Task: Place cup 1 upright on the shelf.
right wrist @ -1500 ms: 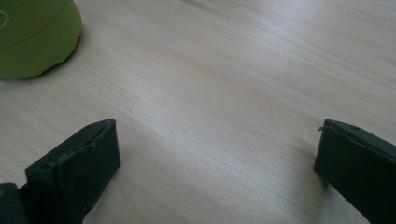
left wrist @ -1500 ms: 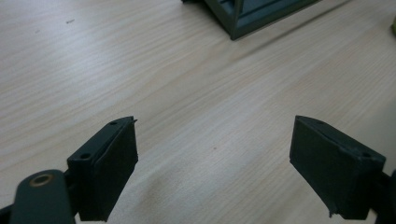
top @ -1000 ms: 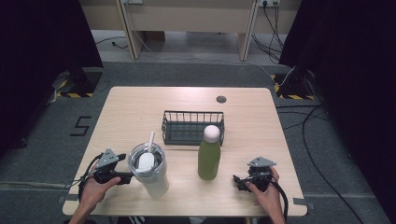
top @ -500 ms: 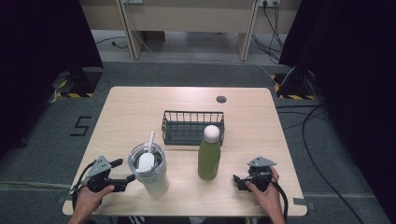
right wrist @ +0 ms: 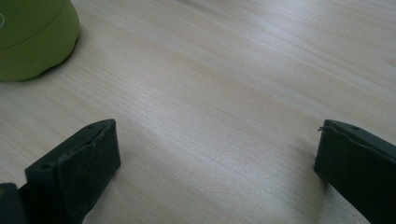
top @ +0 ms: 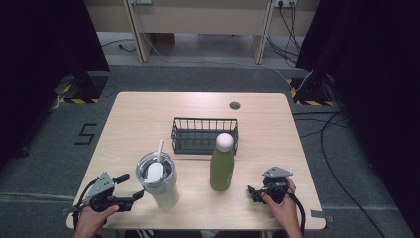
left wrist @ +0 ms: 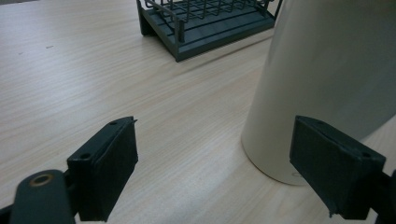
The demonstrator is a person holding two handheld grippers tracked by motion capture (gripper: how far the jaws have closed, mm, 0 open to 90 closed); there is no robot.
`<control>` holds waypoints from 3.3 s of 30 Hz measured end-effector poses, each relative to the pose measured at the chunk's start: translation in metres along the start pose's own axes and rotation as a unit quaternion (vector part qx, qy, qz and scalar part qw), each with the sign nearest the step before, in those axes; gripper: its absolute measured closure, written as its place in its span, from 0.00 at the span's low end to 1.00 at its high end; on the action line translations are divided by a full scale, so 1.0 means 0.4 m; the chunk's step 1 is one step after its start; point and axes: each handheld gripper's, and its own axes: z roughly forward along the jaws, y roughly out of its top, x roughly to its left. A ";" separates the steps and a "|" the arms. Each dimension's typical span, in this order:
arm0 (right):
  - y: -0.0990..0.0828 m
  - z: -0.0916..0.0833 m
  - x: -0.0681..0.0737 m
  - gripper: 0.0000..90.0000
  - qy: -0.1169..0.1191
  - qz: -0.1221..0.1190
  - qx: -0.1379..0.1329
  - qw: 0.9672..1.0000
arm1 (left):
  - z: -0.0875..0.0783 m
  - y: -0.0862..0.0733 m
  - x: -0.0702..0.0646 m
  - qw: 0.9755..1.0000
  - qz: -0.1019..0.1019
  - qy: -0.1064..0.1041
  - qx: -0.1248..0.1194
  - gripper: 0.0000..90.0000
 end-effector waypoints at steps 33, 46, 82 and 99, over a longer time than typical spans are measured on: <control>0.001 0.001 0.001 0.00 0.001 0.003 0.001 1.000 | -0.017 -0.016 -0.103 0.998 0.014 -0.044 -0.048 0.17; 0.001 0.001 0.001 0.00 0.001 0.004 0.001 1.000 | 0.018 -0.004 -0.125 0.997 0.029 -0.051 -0.051 0.17; 0.001 0.001 0.001 0.00 0.001 0.003 0.001 1.000 | 0.111 0.020 -0.157 0.996 0.056 -0.041 -0.059 0.10; 0.002 0.002 0.001 0.00 0.002 0.003 0.001 1.000 | 0.139 0.013 -0.162 0.994 0.046 -0.038 -0.091 0.10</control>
